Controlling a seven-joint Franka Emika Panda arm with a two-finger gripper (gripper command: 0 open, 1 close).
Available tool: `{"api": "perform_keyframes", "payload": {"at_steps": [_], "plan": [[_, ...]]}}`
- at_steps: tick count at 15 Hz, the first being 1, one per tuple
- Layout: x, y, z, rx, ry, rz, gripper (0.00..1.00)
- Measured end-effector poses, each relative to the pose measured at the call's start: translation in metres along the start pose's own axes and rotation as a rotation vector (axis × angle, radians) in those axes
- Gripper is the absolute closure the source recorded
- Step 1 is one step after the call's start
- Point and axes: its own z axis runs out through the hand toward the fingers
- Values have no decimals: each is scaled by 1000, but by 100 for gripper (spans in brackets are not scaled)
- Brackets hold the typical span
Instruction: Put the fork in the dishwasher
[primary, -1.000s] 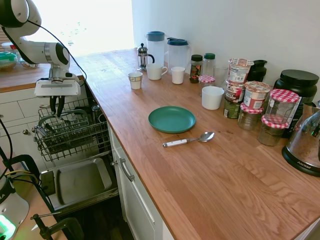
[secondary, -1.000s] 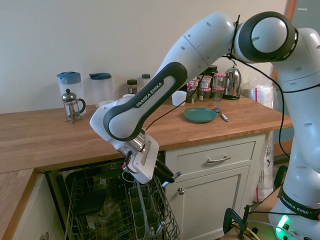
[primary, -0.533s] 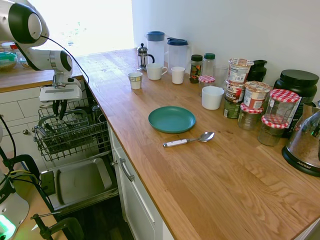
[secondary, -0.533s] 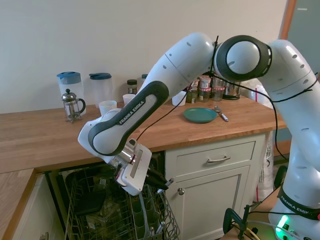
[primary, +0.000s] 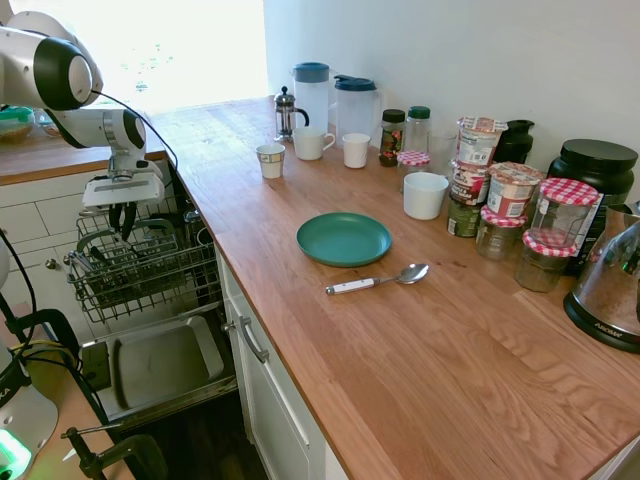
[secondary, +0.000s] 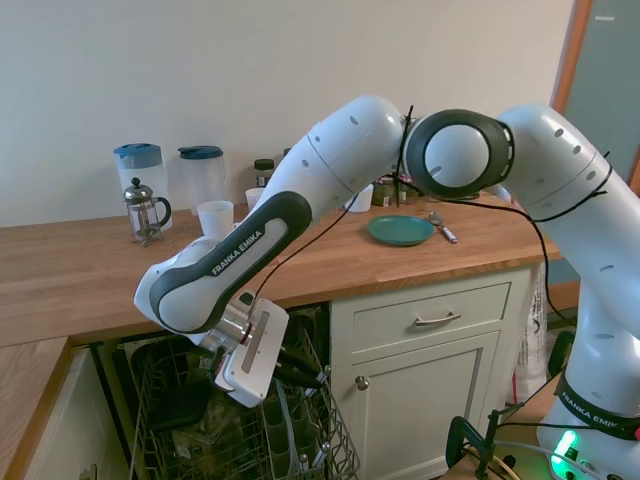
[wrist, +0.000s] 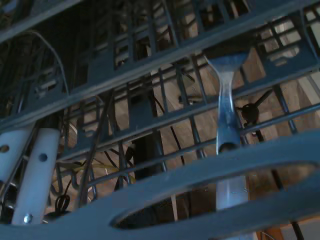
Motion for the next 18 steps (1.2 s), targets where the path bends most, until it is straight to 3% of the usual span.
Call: {"api": "perform_keyframes", "payload": {"at_steps": [18], "plan": [[-1, 11, -27, 30, 28, 22, 0]]}}
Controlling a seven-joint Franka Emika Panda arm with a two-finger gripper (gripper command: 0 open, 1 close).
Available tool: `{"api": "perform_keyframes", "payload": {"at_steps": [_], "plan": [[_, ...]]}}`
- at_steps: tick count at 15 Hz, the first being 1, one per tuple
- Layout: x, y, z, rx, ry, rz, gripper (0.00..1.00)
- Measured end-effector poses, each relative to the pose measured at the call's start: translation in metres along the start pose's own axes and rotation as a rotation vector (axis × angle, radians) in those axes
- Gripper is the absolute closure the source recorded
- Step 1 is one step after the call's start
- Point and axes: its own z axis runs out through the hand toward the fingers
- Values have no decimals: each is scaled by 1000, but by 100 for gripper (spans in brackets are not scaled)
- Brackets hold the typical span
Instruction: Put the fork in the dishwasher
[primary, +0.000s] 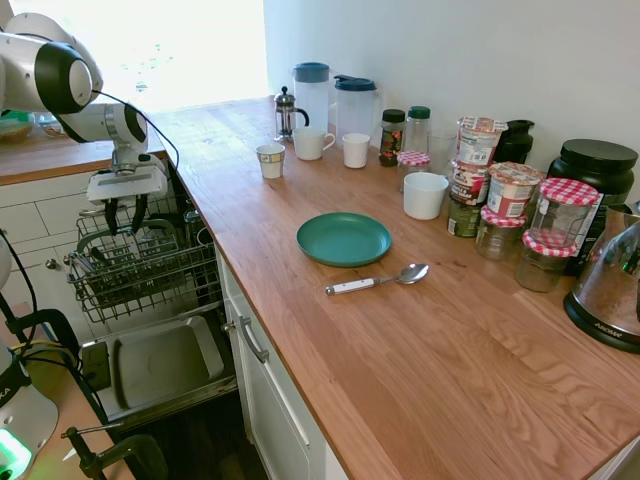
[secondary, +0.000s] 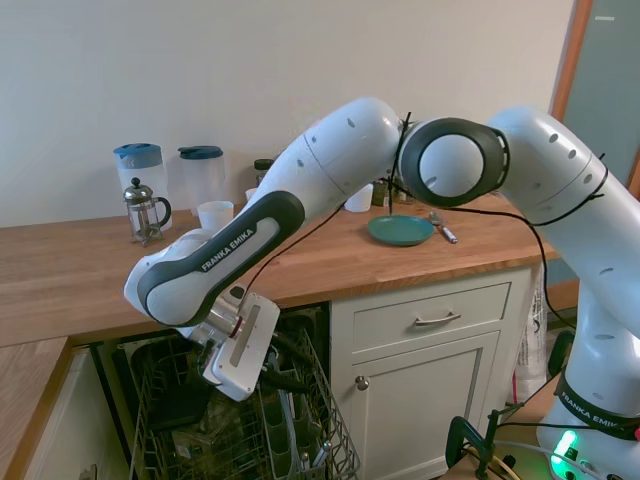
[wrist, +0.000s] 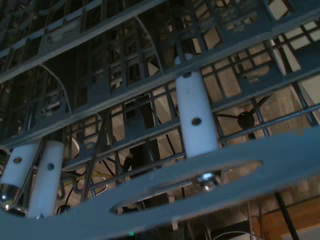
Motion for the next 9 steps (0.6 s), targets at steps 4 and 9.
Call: {"api": "perform_keyframes", "payload": {"at_steps": [4, 9], "plan": [[-22, 32, -27, 42, 33, 18, 0], [-58, 72, -38, 85, 73, 55, 0]]}}
